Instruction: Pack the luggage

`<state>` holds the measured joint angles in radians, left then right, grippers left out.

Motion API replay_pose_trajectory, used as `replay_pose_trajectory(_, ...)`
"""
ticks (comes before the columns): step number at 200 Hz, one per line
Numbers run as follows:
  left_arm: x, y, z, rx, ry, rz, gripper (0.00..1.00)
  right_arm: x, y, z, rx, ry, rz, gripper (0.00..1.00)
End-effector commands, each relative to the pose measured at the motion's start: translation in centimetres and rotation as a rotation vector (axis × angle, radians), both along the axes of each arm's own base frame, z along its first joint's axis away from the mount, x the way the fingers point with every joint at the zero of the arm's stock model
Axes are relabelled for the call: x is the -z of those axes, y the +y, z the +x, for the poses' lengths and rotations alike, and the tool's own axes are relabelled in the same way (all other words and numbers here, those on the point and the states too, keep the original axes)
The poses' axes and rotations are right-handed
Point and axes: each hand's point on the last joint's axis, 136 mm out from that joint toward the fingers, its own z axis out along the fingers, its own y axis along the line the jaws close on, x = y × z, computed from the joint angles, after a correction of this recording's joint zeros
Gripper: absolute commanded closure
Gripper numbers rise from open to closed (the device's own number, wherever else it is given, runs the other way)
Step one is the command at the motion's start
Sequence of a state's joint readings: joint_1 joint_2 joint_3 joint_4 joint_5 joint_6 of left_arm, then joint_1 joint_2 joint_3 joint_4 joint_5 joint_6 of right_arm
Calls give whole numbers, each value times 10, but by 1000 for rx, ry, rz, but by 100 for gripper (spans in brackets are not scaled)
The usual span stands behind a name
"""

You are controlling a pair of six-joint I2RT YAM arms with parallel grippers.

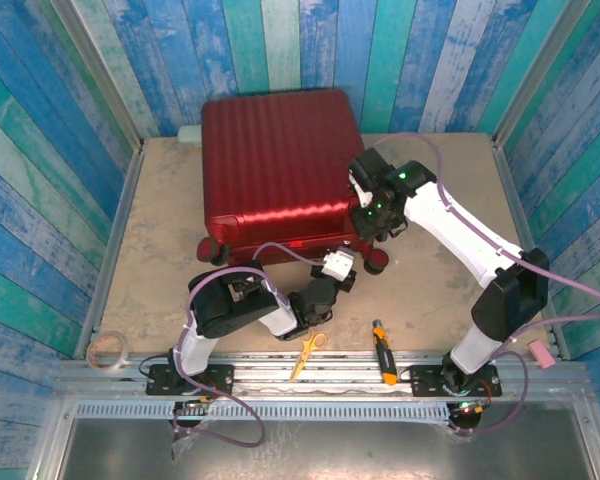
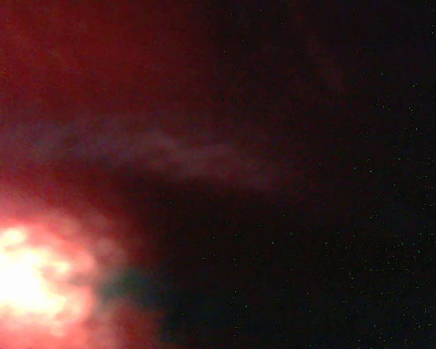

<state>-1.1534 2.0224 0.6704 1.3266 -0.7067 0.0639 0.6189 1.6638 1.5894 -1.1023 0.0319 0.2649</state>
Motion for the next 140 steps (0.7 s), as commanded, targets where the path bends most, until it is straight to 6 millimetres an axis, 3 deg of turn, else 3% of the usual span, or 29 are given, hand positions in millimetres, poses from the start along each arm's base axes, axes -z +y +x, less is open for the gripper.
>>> replay_pose_trajectory(1, 52, -54, -47, 291, 34, 229, 100, -30, 104, -22, -252, 13, 395, 99)
replay_pose_trajectory(53, 66, -97, -42, 322, 18, 332, 100, -48, 149, -41, -231, 34, 587, 100)
replay_pose_trajectory(80, 75, -115, -38, 330, 5, 382, 100, -53, 161, -46, -235, 36, 613, 99)
replay_pose_trajectory(140, 93, -151, -30, 320, -14, 514, 100, -33, 195, -61, -302, 73, 539, 99)
